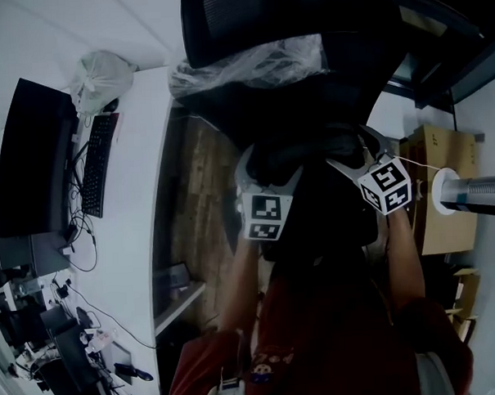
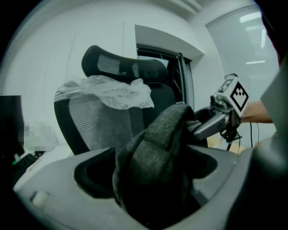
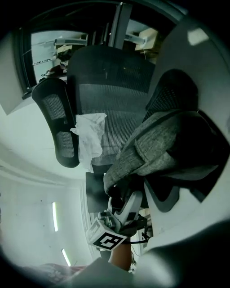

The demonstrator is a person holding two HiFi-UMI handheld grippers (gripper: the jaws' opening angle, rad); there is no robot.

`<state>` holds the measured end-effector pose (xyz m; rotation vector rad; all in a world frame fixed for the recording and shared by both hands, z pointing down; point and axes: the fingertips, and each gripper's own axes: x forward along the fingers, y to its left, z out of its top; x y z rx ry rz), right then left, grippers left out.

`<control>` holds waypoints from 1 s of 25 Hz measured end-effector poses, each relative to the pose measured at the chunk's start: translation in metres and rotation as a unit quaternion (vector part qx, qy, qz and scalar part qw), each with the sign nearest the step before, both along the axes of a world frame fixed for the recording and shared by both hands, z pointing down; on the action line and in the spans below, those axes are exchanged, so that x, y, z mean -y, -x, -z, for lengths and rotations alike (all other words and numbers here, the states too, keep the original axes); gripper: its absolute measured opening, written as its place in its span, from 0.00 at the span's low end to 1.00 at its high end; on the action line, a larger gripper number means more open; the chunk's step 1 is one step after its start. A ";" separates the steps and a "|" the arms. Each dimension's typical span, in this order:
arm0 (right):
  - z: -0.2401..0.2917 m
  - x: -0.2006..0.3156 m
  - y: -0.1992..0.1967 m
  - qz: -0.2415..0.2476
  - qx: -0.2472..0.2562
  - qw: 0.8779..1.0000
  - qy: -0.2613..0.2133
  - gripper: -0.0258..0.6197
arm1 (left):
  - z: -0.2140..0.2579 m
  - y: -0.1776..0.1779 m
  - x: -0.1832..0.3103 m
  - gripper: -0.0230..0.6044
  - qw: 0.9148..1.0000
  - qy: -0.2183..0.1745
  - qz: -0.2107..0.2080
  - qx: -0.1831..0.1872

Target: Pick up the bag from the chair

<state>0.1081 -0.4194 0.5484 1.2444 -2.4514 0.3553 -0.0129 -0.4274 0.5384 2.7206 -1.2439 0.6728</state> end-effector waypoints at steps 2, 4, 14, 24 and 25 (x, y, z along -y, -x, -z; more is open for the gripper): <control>-0.006 0.007 0.003 0.015 0.007 1.000 0.012 0.73 | -0.005 0.005 0.006 0.78 1.000 0.017 0.020 -0.016; -0.011 0.013 0.006 0.030 0.007 0.999 0.019 0.74 | -0.008 0.007 0.009 0.79 0.999 0.025 0.036 -0.026; -0.022 0.030 0.011 0.047 -0.027 0.999 -0.007 0.70 | -0.013 0.009 0.016 0.64 0.995 0.009 0.098 -0.029; -0.024 0.027 0.019 0.059 -0.033 0.998 -0.008 0.54 | -0.017 0.011 0.005 0.49 0.987 0.021 0.157 -0.028; -0.024 0.026 0.020 0.063 -0.034 0.997 -0.007 0.52 | -0.017 0.011 0.003 0.48 0.986 0.022 0.163 -0.028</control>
